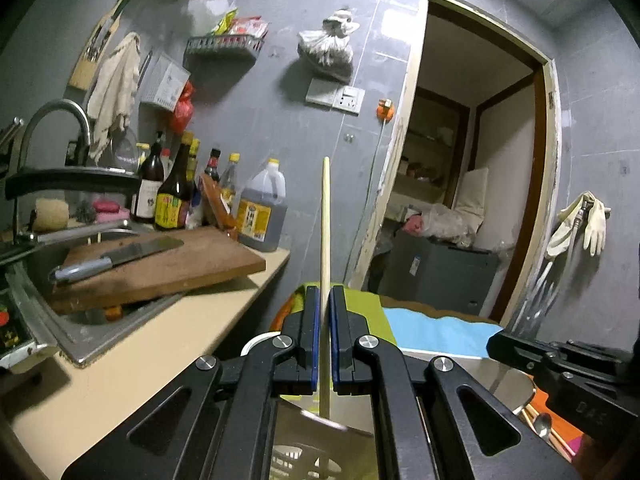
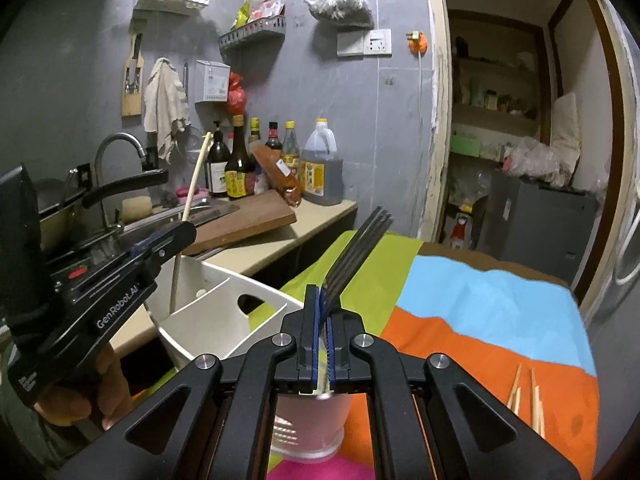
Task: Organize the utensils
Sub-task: 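Lift the chopstick and fork and carry both toward the white caddy, then open both tools to drop the chopstick and fork into the caddy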
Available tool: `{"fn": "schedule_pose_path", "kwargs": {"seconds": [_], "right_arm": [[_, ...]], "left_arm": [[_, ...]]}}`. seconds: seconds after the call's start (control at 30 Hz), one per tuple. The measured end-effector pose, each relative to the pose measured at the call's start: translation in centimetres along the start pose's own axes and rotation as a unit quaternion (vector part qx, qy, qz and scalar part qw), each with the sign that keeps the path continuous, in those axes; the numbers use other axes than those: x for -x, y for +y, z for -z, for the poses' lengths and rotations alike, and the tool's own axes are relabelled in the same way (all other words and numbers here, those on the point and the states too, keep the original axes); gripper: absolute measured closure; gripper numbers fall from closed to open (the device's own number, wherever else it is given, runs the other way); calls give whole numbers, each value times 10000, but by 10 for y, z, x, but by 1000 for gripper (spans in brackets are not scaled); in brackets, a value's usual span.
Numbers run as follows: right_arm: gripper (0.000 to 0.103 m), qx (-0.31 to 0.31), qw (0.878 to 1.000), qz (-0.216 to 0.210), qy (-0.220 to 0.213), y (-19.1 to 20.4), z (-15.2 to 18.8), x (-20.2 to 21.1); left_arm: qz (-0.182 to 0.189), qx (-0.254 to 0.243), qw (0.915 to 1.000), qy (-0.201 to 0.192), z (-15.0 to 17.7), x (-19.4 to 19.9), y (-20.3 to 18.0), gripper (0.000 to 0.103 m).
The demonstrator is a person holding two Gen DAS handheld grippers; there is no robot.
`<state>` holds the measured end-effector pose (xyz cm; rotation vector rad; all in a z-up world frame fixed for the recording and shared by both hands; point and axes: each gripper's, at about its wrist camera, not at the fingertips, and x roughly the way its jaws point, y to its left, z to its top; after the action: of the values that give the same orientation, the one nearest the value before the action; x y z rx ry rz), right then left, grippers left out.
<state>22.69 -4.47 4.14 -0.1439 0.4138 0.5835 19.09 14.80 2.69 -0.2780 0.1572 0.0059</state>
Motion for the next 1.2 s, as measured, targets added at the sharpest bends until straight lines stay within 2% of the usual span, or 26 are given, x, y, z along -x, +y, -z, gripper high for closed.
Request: {"fn": "schedule_pose_path", "kwargs": {"seconds": [0.2,0.27,0.33,0.43,0.47,0.5,0.57,0.6,0.77,0.83,0.93,1.1,1.2], "right_arm": [[96,-46,9999,-53,-115,-2,2,8],[89,-91,9998,-82,-162,-4,1,10],[84,-128,9996,-106,-231,-5,0,14],[83,-159,9992,-56,-364,-7,-2,20],[80,-171,9990,-22,-424,-8,-3,22],[77,-185,9986,13,-487,-9,-3,25],[63,-238,9973,91,-689,-12,-4,34],[53,-269,9961,140,-823,-14,-4,40],[23,-261,9883,530,-1405,-24,-7,73],[15,-223,9835,702,-1652,-30,-7,88],[2,-112,9768,991,-1895,-37,-7,110],[0,-16,9718,1313,-1957,-53,1,133],[0,-16,9718,1446,-1865,-65,8,142]], "left_arm": [[76,100,9996,266,-4,9,1,99],[65,104,9993,350,-5,11,1,98],[77,113,9991,404,-7,13,0,93],[123,155,9992,359,-11,20,-1,85],[138,151,9992,341,-13,22,-1,84],[145,135,9993,316,-15,24,-3,81],[161,114,9994,283,-19,28,-7,72],[188,121,9994,259,-20,30,-9,67],[247,10,9996,150,-28,39,-25,53],[267,-54,9996,98,-30,42,-33,39],[440,-87,9990,86,-32,45,-47,27],[638,-179,9978,-9,-31,52,-68,7],[802,-318,9963,0,-27,56,-86,5]]}}
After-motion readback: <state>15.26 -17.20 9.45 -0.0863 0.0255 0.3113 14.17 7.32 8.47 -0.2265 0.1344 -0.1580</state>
